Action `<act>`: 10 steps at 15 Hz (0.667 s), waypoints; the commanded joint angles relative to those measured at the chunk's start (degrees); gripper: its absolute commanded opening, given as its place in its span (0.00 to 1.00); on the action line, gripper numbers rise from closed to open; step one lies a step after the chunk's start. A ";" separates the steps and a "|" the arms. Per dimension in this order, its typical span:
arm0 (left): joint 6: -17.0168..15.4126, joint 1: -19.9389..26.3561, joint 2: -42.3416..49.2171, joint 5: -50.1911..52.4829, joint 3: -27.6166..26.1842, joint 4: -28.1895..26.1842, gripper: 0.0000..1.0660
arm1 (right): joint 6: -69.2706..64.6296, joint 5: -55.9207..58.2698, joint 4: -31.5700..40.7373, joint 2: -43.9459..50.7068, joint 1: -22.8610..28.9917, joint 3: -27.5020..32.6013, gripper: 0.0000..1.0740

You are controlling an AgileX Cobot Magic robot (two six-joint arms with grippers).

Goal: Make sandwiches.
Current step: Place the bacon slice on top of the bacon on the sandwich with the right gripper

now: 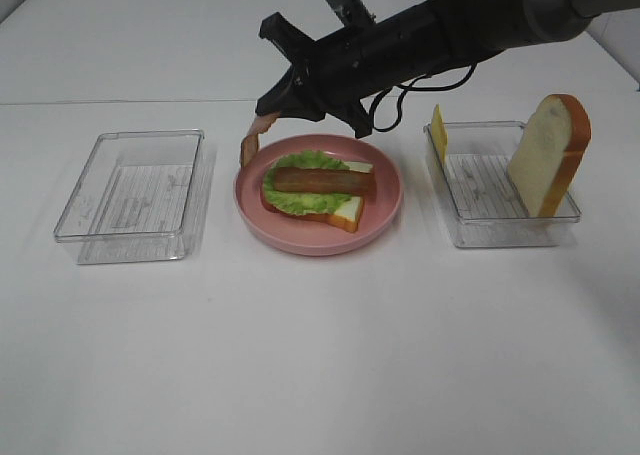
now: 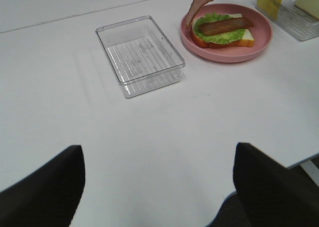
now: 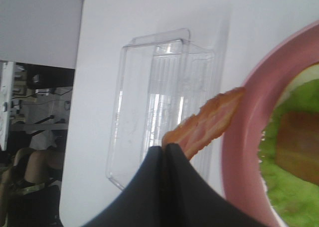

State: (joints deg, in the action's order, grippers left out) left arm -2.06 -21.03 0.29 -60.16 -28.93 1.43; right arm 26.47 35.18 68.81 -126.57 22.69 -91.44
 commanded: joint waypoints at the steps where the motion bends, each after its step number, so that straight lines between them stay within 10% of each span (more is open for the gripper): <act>1: 0.06 -0.06 1.15 0.23 0.34 0.11 0.73 | -7.96 -1.66 -10.60 -0.06 0.00 -0.17 0.00; 10: 0.06 -0.06 1.15 0.23 0.34 0.11 0.73 | -27.33 -1.95 -39.36 2.18 0.00 -0.17 0.00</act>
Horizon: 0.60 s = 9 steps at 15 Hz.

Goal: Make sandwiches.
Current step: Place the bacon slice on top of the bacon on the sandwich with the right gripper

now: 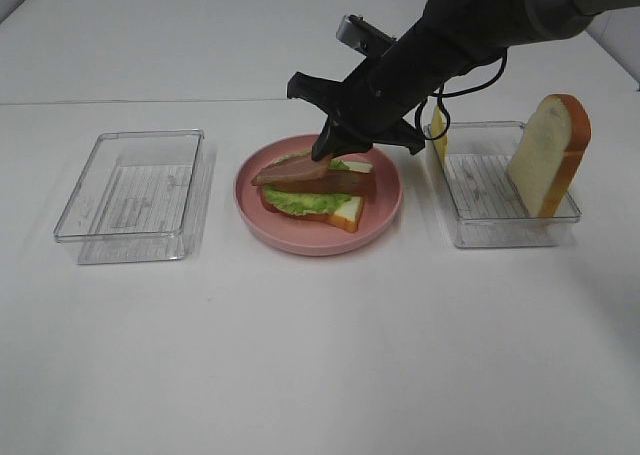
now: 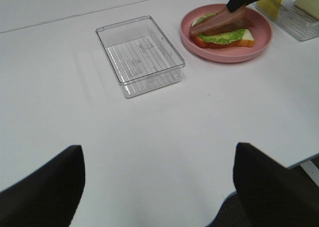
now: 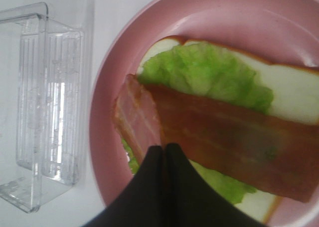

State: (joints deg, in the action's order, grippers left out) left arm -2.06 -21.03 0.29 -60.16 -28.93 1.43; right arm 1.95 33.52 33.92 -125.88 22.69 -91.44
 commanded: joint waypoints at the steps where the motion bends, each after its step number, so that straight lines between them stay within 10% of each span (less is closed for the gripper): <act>1: 0.06 -0.06 1.15 0.23 0.34 0.11 0.73 | -4.18 -0.11 -6.47 1.43 0.00 -0.17 0.00; 5: 0.06 -0.06 1.15 0.23 0.34 0.11 0.73 | -4.24 0.69 -7.73 1.32 0.00 -0.17 0.03; 9: 0.06 -0.06 1.15 0.23 0.34 0.11 0.73 | -2.58 2.12 -7.91 1.43 0.06 -0.17 0.63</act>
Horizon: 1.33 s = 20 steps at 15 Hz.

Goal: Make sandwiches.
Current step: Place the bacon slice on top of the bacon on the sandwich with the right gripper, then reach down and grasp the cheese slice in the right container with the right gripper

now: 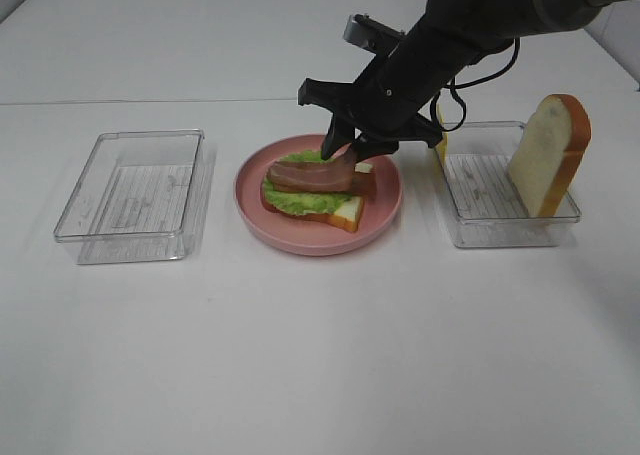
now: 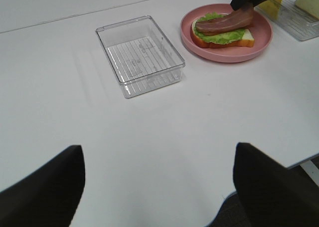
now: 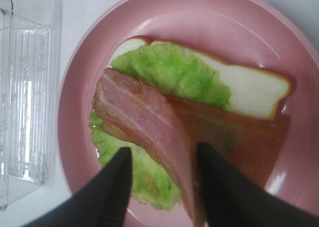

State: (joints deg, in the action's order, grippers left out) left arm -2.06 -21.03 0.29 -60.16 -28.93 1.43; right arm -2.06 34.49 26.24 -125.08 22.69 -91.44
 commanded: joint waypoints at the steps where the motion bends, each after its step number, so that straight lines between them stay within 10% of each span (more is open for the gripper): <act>1: 0.06 -0.06 1.15 0.23 0.34 0.11 0.73 | 1.66 2.01 -0.23 0.63 0.11 -0.23 0.70; 8: 0.06 -0.06 1.15 0.23 0.34 0.11 0.73 | 3.55 6.02 -4.13 7.51 0.11 -0.23 0.71; 16: 0.06 -0.06 1.15 0.23 0.34 0.11 0.73 | -10.26 17.70 -31.23 10.20 -0.23 -8.02 0.70; 20: 0.06 -0.06 1.15 0.23 0.34 0.11 0.73 | -9.22 18.11 -27.44 10.14 -6.13 -9.45 0.69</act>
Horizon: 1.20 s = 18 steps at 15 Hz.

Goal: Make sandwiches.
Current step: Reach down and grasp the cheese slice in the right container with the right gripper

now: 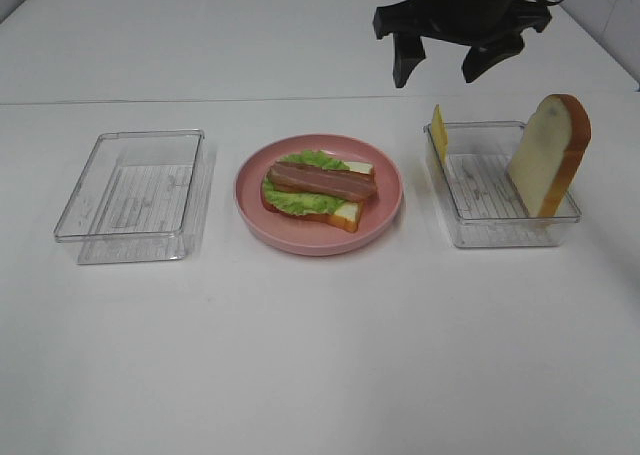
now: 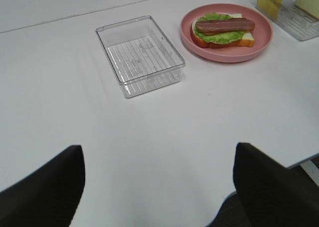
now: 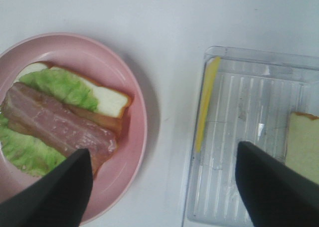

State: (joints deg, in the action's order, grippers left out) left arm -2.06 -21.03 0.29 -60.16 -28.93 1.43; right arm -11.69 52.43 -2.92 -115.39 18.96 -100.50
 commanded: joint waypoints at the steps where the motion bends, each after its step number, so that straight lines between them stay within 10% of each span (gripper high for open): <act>1: 0.06 -0.06 1.15 0.23 0.34 0.11 0.73 | 2.18 -0.11 3.67 0.46 -3.72 -0.40 0.68; 11: 0.06 -0.06 1.15 0.23 0.34 0.11 0.73 | 5.21 8.02 5.73 -15.76 -4.24 -15.87 0.66; 18: 0.06 -0.06 1.15 0.23 0.34 0.11 0.73 | 3.90 7.10 6.19 -20.51 -6.25 -16.44 0.56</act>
State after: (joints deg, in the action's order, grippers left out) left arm -2.06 -21.03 0.29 -60.16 -28.93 1.43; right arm -7.28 59.53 3.15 -135.62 13.24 -116.71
